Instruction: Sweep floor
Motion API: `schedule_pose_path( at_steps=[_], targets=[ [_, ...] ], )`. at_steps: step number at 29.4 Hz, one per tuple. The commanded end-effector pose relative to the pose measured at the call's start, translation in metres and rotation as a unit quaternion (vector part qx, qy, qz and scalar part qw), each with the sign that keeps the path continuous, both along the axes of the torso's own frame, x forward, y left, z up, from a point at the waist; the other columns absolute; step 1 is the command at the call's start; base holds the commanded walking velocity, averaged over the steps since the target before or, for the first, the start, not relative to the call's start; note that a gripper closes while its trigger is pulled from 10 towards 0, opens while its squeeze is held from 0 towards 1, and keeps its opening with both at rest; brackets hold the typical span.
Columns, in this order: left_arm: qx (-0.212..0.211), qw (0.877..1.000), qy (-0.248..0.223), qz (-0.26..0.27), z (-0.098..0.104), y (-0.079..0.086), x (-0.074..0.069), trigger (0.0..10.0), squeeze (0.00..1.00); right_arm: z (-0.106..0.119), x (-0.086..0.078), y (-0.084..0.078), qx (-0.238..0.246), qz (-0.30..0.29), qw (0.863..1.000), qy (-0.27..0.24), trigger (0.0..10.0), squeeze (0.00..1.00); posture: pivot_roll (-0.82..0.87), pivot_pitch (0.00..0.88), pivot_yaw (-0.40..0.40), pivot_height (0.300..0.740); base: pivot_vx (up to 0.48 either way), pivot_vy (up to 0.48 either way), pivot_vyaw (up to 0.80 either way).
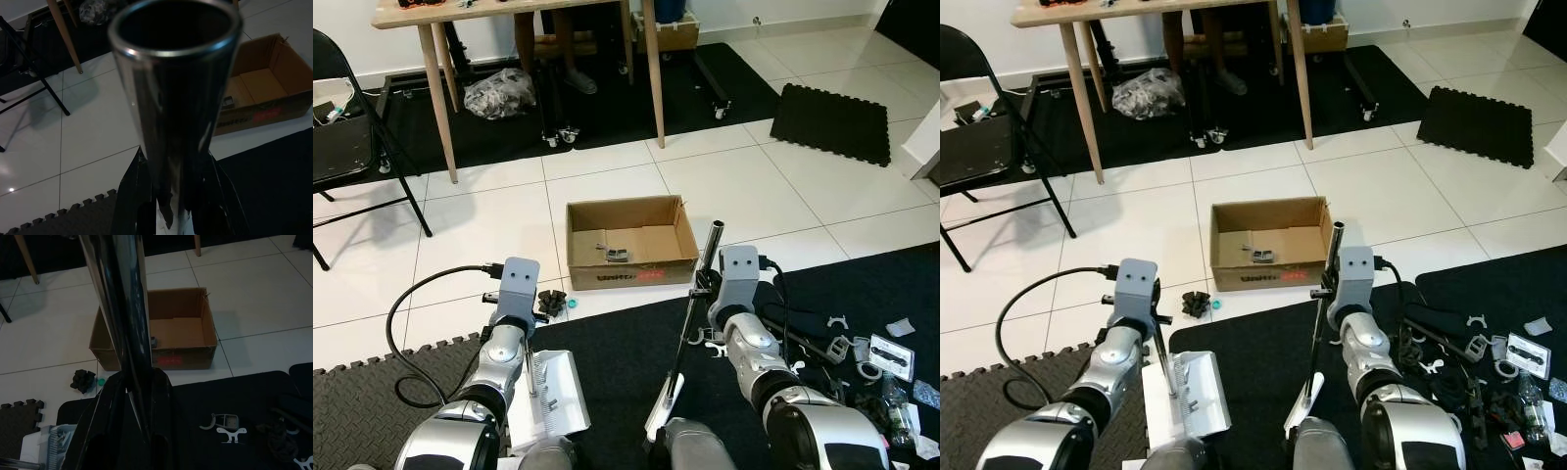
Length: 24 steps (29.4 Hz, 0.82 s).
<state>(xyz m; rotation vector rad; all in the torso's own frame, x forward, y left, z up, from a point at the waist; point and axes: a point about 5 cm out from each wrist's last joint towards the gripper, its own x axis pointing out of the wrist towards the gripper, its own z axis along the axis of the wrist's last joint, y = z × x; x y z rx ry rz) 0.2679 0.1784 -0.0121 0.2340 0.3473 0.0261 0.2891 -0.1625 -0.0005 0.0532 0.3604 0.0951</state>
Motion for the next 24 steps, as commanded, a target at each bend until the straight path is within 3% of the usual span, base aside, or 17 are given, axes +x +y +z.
schedule_pose_path(
  at_steps=[1,24],
  targets=[
    [0.039,0.996,0.071,0.026,-0.0205,0.0186,-0.0218,10.0,0.0,-0.0095,-0.0077,0.0003,0.003,-0.005,1.0,0.03,10.0,0.0,-0.02,0.0,0.031,0.74,0.0,0.0,0.0],
    [0.039,0.996,0.071,0.027,-0.0207,0.0188,-0.022,10.0,0.0,-0.0095,-0.0077,0.0004,0.003,-0.005,1.0,0.03,10.0,0.0,-0.02,0.0,0.03,0.74,0.0,0.0,0.0]
  ],
)
